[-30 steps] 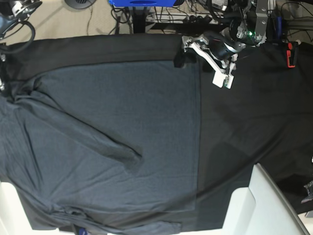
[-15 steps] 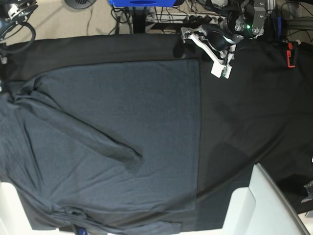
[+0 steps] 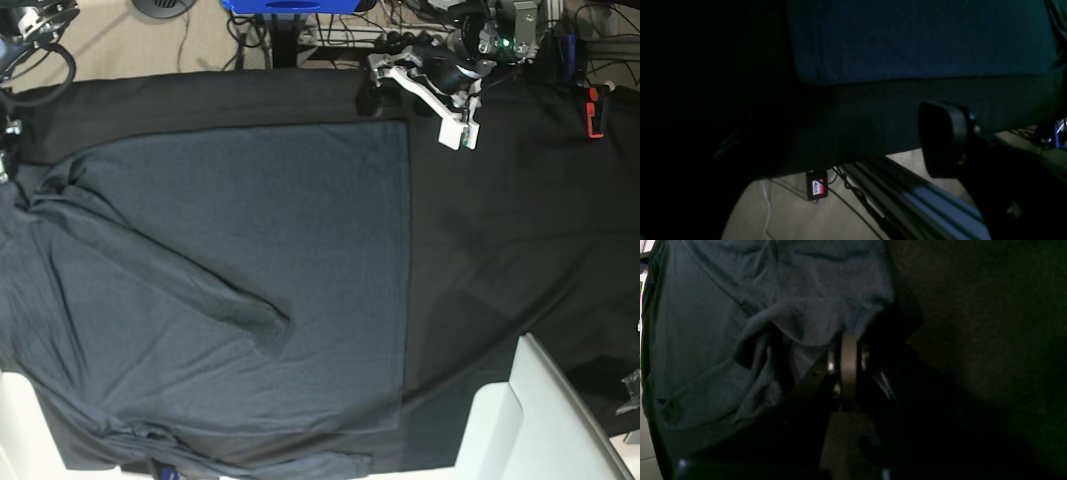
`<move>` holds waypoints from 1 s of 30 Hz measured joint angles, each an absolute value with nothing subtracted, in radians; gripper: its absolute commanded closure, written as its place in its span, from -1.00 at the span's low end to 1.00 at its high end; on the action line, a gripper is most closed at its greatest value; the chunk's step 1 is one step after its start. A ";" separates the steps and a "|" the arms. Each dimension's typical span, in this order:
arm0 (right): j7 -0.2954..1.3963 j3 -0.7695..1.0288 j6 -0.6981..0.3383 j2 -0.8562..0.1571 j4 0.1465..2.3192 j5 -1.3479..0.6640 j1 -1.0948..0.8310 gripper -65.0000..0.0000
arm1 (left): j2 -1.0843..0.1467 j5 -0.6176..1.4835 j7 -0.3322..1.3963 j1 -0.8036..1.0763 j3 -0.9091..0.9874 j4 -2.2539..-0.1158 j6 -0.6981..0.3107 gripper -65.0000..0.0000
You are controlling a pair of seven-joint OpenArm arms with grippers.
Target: Fold the T-shirt properly
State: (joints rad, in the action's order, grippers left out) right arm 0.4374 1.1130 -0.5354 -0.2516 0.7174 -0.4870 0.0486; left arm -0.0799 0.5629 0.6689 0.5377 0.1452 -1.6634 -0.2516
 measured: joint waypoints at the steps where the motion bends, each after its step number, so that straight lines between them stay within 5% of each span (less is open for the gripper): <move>1: 0.437 1.113 -0.535 -0.252 0.717 -0.487 0.049 0.99 | -0.064 0.565 0.669 0.541 0.162 -1.654 -0.255 -0.83; 10: 0.456 1.111 -0.538 -0.266 0.715 -0.480 0.046 0.99 | -0.022 0.599 0.645 0.543 0.281 -1.598 -0.281 -0.83; 30: 0.456 1.110 -0.539 -0.266 0.715 -0.480 0.043 0.99 | -0.015 0.579 0.535 0.424 0.160 -1.510 -0.263 -0.80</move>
State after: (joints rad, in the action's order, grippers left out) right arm 0.4561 1.1099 -0.5392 -0.2657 0.7147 -0.4797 0.0433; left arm -0.0154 0.5785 0.5346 0.4244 0.1596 -1.5097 -0.2634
